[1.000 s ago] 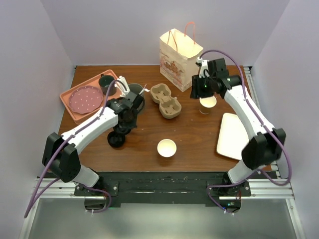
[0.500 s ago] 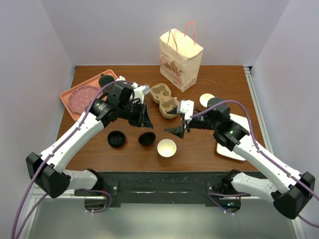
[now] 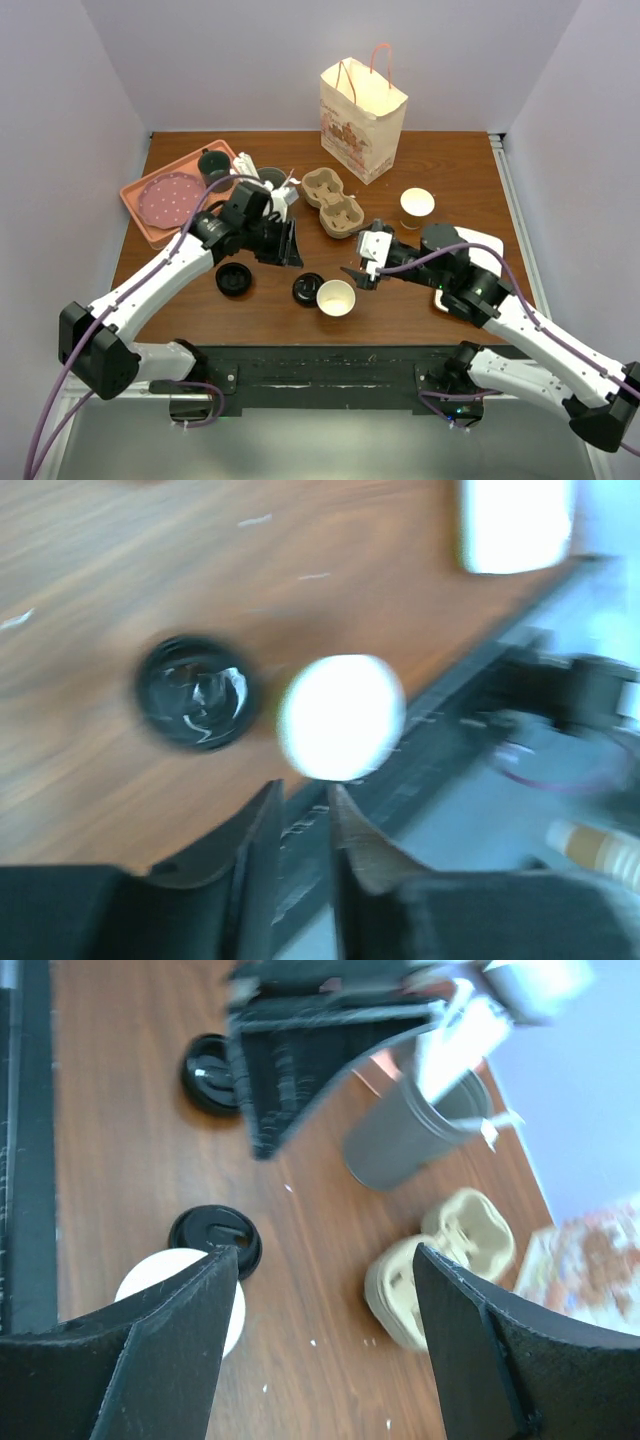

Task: Pack the takeout coffee

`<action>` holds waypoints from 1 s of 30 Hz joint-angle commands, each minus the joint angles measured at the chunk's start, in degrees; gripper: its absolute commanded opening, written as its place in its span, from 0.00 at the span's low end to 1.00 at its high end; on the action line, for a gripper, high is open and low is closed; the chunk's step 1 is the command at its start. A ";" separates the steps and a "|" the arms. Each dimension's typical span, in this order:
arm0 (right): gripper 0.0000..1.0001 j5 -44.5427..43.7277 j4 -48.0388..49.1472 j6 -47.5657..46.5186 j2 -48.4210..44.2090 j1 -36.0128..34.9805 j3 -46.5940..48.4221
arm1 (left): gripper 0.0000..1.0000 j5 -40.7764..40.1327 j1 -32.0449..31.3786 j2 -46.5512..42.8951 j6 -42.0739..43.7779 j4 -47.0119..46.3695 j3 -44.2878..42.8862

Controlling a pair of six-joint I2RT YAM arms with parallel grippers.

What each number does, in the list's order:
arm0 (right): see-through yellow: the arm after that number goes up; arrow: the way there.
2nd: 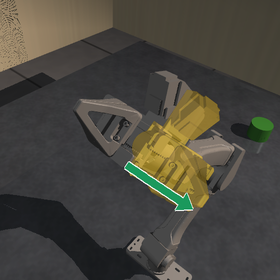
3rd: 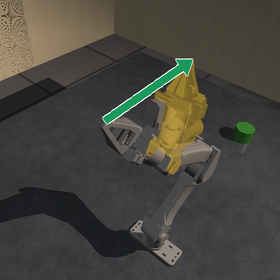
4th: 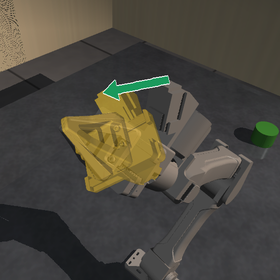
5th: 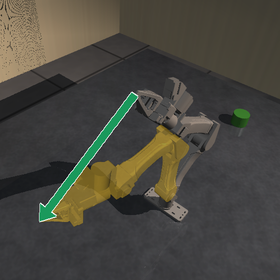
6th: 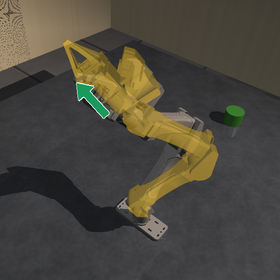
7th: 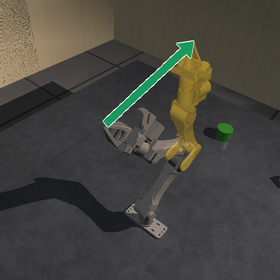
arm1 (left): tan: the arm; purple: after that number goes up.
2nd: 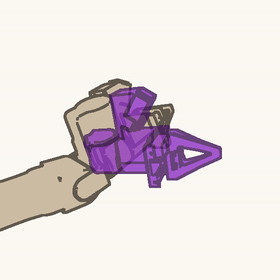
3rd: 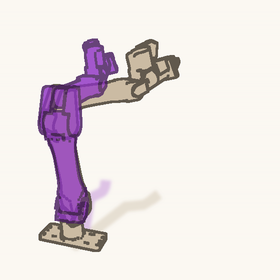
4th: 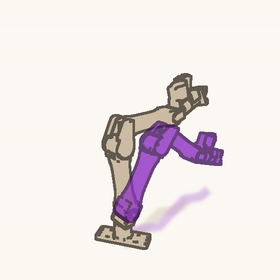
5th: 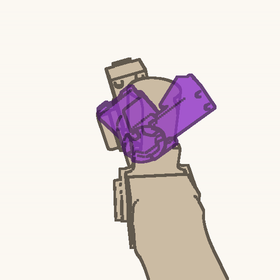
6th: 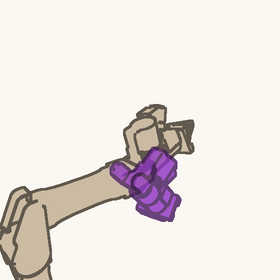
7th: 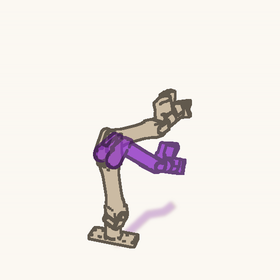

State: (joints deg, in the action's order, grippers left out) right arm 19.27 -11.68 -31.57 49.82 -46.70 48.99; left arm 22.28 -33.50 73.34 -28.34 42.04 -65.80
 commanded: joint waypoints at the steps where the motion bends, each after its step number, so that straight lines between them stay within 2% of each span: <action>1: 0.73 -11.08 6.58 8.27 -2.27 -0.06 -0.74 | 0.45 -11.12 0.27 0.40 2.41 -2.13 6.89; 4: 0.72 -13.72 4.75 12.14 -1.49 0.03 0.84 | 0.46 -12.00 0.19 3.47 -1.10 -0.99 7.79; 5: 0.71 -14.43 4.13 13.11 -1.22 -0.06 1.89 | 0.49 -9.48 0.10 3.74 -1.28 -2.04 8.23; 7: 0.71 -16.27 2.55 15.48 -0.61 0.03 2.60 | 0.59 -9.62 0.01 3.74 -0.58 -5.29 8.58; 9: 0.70 -17.50 1.84 17.15 -0.34 -0.15 3.56 | 0.70 -14.00 -0.08 6.27 1.52 -5.22 7.71; 15: 0.70 -19.09 -0.09 17.07 0.10 -0.06 6.20 | 0.84 -19.37 -2.97 17.87 7.33 -3.37 0.42; 21: 0.71 -21.20 -2.55 16.72 0.10 0.03 8.40 | 1.00 -21.31 -7.63 20.43 10.32 -5.48 -0.38; 30: 0.71 -22.08 -5.28 16.89 -1.22 0.03 9.19 | 0.97 -23.95 -11.85 24.39 9.88 -5.74 -1.09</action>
State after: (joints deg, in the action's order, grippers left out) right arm -1.02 -15.25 -15.44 49.63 -46.70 55.40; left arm 1.19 -44.34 96.95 -19.44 37.82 -65.65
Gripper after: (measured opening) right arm 0.710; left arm 0.983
